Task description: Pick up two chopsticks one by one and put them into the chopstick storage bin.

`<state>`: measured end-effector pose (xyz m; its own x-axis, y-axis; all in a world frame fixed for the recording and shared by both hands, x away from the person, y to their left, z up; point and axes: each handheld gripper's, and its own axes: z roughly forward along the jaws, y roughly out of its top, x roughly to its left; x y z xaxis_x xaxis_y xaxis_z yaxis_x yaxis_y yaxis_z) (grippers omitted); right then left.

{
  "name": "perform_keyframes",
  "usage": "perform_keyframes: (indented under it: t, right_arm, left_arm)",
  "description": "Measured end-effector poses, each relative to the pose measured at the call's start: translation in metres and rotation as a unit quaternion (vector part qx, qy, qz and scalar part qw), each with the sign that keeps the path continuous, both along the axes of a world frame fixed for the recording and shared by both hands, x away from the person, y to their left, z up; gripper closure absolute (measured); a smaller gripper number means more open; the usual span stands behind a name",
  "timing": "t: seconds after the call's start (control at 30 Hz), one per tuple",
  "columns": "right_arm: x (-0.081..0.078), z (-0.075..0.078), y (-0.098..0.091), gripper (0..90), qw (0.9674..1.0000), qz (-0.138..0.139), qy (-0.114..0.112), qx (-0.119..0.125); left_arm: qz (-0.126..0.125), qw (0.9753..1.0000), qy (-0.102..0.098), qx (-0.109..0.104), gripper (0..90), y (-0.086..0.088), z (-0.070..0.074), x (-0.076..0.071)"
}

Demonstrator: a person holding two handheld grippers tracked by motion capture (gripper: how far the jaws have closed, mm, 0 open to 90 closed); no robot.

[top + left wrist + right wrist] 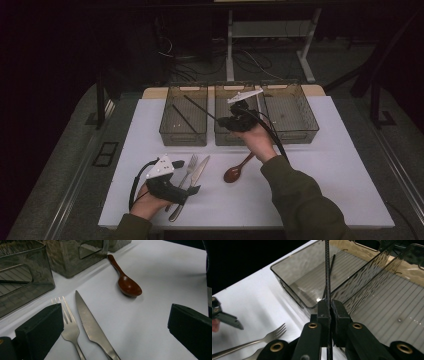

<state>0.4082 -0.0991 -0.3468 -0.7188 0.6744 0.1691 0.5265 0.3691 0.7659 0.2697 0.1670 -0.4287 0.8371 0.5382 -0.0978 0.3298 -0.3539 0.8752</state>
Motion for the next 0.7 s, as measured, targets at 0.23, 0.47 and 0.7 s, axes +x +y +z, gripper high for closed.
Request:
perform_keyframes:
  t: [0.23,0.47,0.7]
  right_arm:
    - [0.015,0.0,0.016,85.1,0.9998,-0.007,0.01,-0.013]
    - [0.034,-0.003,0.038,85.1,0.999,-0.018,0.022,-0.033]
    - [0.052,-0.008,0.063,85.1,0.9979,-0.026,0.035,-0.049]
  left_arm:
    - [-0.002,1.0,-0.004,-0.003,0.0,0.0,0.0,0.0]
    - [-0.004,1.0,-0.003,-0.004,0.0,-0.001,0.0,0.001]
    - [-0.006,0.9999,-0.004,-0.008,0.0,0.0,0.001,0.001]
